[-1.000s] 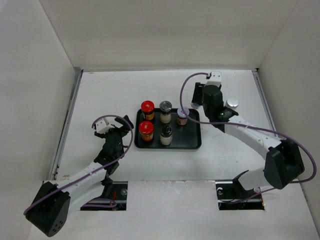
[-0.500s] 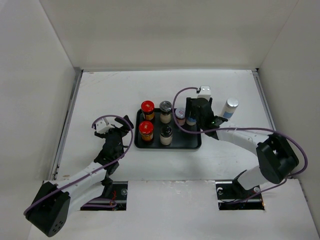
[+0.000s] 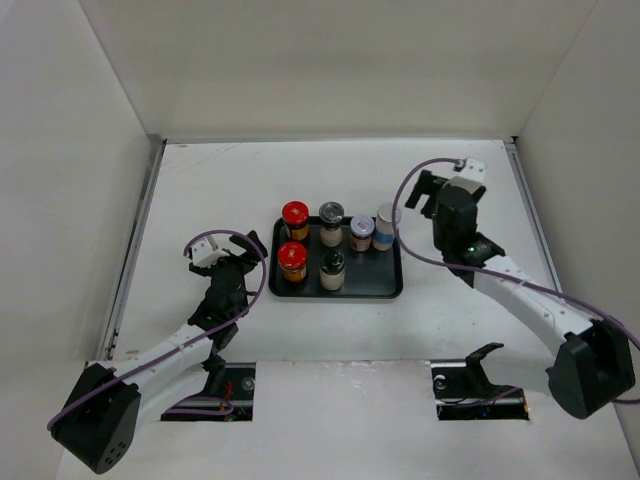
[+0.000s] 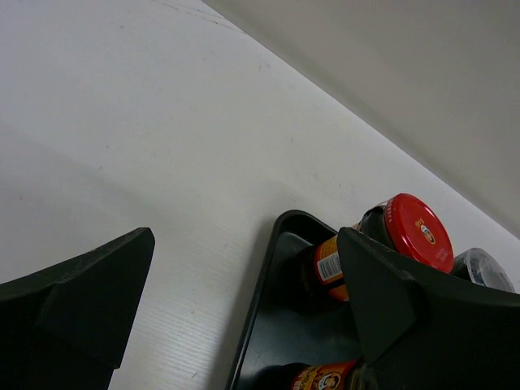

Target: Organize the condiment bottles

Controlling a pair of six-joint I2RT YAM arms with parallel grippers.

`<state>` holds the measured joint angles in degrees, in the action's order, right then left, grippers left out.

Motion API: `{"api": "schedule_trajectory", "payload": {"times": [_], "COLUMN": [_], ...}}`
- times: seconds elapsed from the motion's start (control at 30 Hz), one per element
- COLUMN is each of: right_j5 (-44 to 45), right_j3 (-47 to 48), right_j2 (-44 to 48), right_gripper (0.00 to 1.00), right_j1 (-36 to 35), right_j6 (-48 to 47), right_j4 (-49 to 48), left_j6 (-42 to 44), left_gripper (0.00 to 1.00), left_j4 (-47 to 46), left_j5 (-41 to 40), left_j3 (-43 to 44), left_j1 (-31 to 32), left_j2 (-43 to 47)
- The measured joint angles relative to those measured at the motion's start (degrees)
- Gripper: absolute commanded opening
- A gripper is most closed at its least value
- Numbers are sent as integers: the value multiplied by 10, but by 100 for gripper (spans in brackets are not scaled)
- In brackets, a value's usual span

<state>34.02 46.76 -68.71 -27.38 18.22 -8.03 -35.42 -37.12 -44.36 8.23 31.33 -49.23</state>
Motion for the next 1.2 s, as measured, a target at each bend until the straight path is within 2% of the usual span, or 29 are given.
{"api": "schedule_trajectory", "payload": {"times": [0.2, 0.57, 0.63, 0.7, 0.83, 0.97, 1.1, 1.2], "right_j5": [70, 50, 40, 33, 17, 1, 2, 26], "right_j3": [0, 3, 0, -2, -17, -18, -26, -60], "right_j2": [22, -125, -128, -128, -128, -131, -111, -32], "right_gripper": [100, 100, 90, 85, 69, 54, 55, 56], "right_j1": [120, 140, 149, 154, 155, 160, 153, 109], "right_j6": [-8, -14, -12, -9, -11, -7, 0, 1], "right_j4": [6, 55, 45, 24, -42, -59, -47, -10], "left_j6": [-1, -2, -4, -4, -4, -4, -4, -5], "left_gripper": [99, 99, 99, 99, 99, 99, 99, 99], "left_j4": [0, -1, -2, -2, -2, -2, -3, -3], "left_j5": [0, 1, 1, 2, 5, 5, 5, 5], "left_j3": [0, 0, 0, 0, 0, 0, 0, 0], "left_j1": [2, 3, 5, 6, 7, 6, 6, 6], "left_j2": [0, -3, -12, -20, -22, -9, -7, -6]}}
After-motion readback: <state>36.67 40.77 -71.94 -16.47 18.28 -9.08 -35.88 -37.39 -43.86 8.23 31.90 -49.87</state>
